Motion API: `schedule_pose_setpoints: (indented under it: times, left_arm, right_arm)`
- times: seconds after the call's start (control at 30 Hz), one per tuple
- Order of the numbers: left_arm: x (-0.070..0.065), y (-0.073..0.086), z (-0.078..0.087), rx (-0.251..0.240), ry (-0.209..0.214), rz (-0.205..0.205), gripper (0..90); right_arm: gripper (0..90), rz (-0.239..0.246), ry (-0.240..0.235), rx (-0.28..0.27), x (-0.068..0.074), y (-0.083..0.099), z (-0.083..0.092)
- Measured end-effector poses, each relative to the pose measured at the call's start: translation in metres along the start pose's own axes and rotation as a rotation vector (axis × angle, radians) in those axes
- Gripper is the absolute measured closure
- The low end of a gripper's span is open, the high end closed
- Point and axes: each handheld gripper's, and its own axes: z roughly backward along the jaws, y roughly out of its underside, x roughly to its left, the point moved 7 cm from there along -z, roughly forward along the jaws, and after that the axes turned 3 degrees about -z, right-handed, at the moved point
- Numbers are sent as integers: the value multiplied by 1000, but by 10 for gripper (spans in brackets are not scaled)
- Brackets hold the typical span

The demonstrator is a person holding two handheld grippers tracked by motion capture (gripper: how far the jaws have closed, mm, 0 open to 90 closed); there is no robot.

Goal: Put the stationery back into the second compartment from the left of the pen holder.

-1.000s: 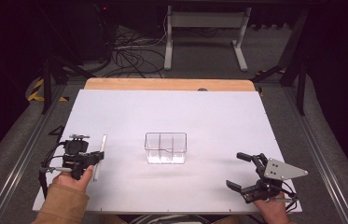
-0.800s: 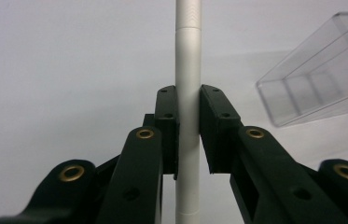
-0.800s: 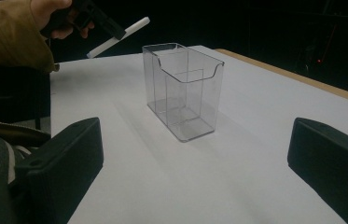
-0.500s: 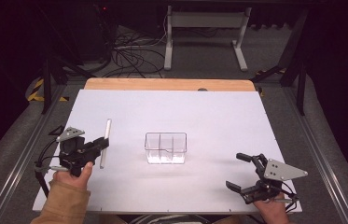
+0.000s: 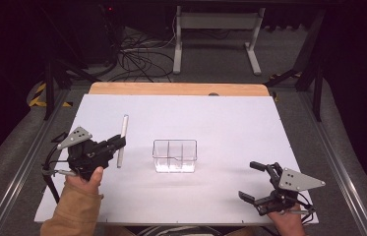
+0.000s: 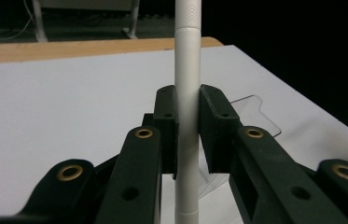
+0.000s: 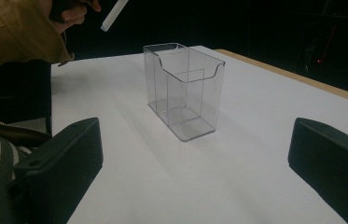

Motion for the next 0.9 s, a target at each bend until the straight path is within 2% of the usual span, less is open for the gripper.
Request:
schedule_pose_setpoints:
  times: [0.13, 0.27, 0.47, 0.73, 0.9]
  left_arm:
    - [-7, -8, -2, -38, 20, -32, 781]
    - [-14, -14, -8, -54, 36, -53, 781]
    - [-26, -23, -19, -92, 74, -73, 781]
    - [-41, -31, -33, -102, 111, -111, 781]
    - [-51, -35, -43, -104, 134, -117, 782]
  right_arm:
    - [37, 0, 1, 0, 0, 0, 0]
    - [37, 1, 2, 2, 0, 0, 0]
    - [37, -1, 1, 2, 0, 1, 0]
    - [36, -3, -2, 4, 0, 2, 0]
    - [36, 2, -3, 9, 0, 2, -1]
